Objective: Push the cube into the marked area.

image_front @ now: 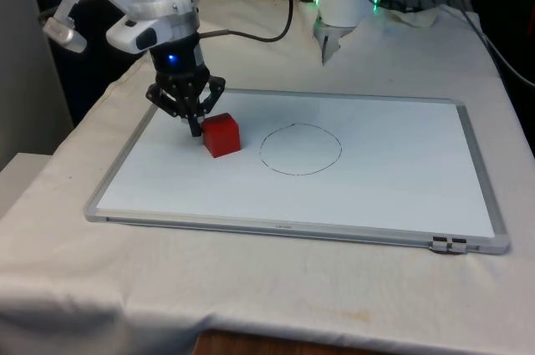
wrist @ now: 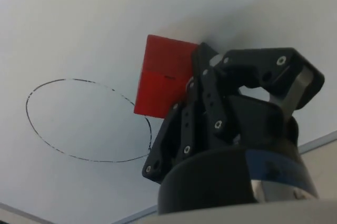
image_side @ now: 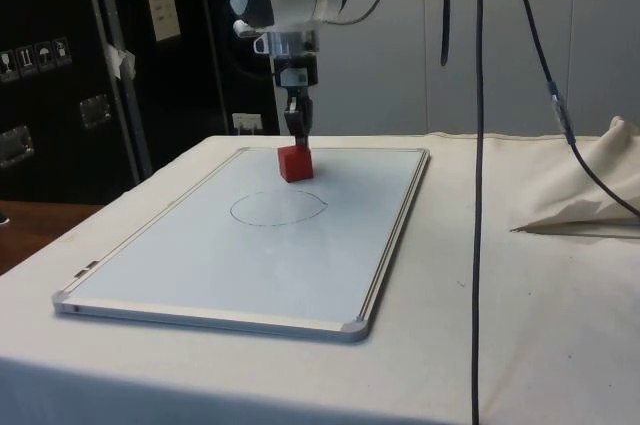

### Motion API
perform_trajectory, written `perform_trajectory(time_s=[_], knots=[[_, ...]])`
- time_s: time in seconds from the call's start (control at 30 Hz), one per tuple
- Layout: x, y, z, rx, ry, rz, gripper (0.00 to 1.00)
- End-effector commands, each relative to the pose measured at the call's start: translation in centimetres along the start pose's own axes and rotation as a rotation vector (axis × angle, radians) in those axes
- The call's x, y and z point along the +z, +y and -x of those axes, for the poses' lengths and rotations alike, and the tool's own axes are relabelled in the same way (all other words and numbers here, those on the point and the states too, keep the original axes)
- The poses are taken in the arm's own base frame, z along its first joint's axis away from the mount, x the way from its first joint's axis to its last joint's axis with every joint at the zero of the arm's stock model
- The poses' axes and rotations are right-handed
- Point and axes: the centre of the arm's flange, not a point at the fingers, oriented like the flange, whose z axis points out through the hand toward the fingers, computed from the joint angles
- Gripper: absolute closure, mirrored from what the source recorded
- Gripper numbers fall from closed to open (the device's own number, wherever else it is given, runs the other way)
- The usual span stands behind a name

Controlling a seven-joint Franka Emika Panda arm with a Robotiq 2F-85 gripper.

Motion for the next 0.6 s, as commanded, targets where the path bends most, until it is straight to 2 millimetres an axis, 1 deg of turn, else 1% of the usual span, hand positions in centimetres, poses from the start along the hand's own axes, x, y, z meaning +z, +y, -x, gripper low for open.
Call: perform_trajectory(time_s=[0.0, 0.17, 0.2, 0.3, 0.57], knots=[[0.12, -0.08, -0.16, -0.011, 0.001, -0.016, 1.0], [0.2, -0.5, -0.46, -0.04, 0.004, -0.041, 1.0], [0.1, -0.47, -0.21, -0.035, 0.001, -0.032, 1.0], [0.4, -0.64, -0.62, -0.057, 0.008, -0.049, 1.0], [0.85, -0.92, -0.5, -0.115, 0.026, -0.075, 1.0]])
